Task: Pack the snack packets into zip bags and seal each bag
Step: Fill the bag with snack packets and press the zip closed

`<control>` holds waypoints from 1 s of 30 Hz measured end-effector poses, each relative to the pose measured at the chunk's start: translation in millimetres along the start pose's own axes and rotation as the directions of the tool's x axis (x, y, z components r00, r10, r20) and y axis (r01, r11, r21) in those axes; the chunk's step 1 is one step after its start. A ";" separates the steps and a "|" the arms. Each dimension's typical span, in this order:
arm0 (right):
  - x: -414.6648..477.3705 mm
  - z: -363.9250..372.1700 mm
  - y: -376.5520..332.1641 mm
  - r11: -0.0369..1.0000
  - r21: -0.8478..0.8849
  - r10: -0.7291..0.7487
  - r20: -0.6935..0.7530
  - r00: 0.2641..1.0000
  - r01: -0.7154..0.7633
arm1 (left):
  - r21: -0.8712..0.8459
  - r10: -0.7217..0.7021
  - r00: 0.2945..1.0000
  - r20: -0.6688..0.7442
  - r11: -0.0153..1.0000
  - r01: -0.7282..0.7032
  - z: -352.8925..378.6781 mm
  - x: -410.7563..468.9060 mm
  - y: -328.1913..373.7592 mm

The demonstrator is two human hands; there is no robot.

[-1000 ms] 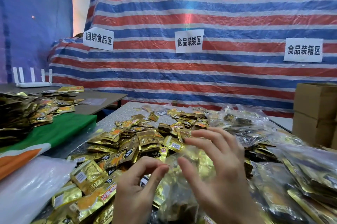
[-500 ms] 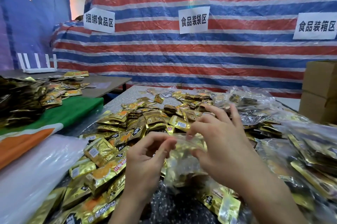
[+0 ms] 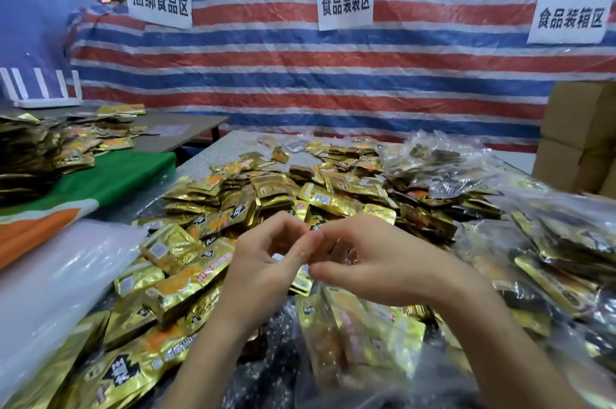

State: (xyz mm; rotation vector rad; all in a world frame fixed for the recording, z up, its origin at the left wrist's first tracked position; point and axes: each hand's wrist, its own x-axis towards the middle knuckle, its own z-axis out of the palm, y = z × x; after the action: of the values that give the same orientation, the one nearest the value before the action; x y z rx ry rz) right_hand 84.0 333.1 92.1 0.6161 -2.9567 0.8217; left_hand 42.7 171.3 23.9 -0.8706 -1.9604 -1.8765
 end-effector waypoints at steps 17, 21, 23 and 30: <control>-37.5 16.3 5.6 0.982 -0.148 0.162 0.369 0.915 -0.114 | 0.048 -0.090 0.961 0.262 0.996 0.080 4.8 -5.8 -0.8; -33.7 -7.1 12.9 0.988 0.090 0.107 0.186 0.977 -0.126 | -0.063 -0.067 0.962 0.267 0.994 0.087 -3.4 -4.2 3.7; -30.2 -12.6 15.8 0.979 0.163 0.107 0.084 0.991 -0.120 | -0.097 -0.057 0.951 0.305 0.991 0.091 -6.9 -4.3 5.0; -19.5 -12.3 17.2 0.956 0.235 0.201 -0.080 0.976 -0.177 | -0.016 0.073 0.968 0.240 0.997 -0.072 -1.3 -5.6 3.5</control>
State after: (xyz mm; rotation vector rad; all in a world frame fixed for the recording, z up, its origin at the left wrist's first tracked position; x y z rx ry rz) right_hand 94.4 359.9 92.0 0.2847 -2.8819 1.1818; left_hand 48.9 168.7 23.5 -1.2052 -2.0261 -1.8103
